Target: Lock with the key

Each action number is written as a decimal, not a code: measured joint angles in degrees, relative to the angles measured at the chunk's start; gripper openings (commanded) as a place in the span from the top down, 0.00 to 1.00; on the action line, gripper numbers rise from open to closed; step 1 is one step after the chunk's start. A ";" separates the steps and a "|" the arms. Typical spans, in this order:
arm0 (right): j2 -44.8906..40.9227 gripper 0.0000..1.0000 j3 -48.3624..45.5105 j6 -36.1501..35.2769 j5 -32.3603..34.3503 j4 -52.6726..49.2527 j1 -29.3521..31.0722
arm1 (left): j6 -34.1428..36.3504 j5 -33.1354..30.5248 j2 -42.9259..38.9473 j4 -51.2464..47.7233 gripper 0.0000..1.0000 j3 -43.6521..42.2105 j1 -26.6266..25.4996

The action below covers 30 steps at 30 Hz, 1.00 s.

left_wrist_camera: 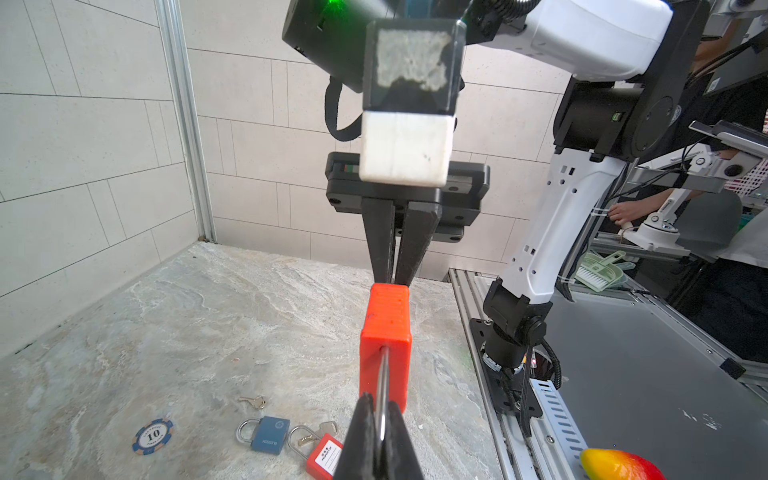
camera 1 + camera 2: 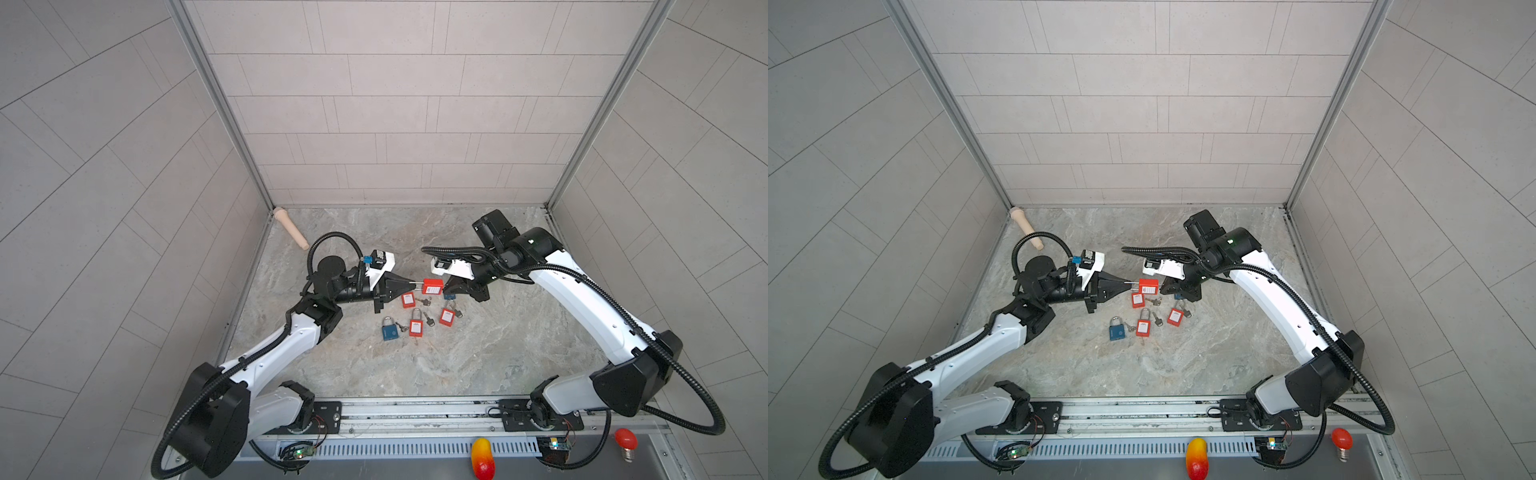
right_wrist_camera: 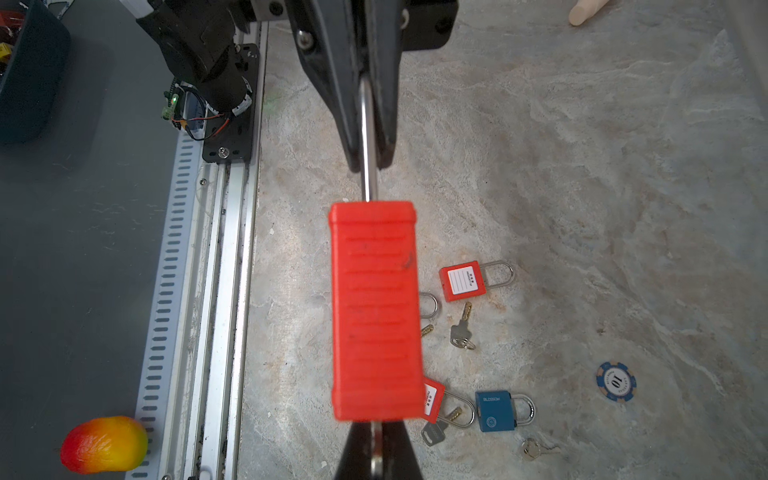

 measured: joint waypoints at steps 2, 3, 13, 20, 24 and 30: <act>0.50 1.00 0.00 -0.26 -0.24 0.15 -0.17 | 0.20 0.02 0.02 -0.44 1.00 0.00 0.20; 0.70 1.00 0.02 -0.35 -0.33 0.20 -0.22 | 0.37 0.02 0.02 -0.63 1.00 0.00 0.22; 1.60 1.00 0.26 -0.79 -0.59 -0.02 -0.31 | 1.03 0.57 0.02 -1.95 1.00 0.02 0.68; 1.60 1.00 0.39 -0.87 -0.70 -0.20 -0.70 | 1.05 0.79 0.02 -1.95 1.00 0.04 0.94; 1.60 1.00 0.42 -0.94 -3.08 -0.50 -2.14 | 1.05 0.61 0.02 -1.57 1.00 0.13 1.01; 2.80 1.00 1.77 -1.53 -3.67 -2.51 -2.56 | 1.03 0.74 0.02 -1.64 1.00 0.13 1.29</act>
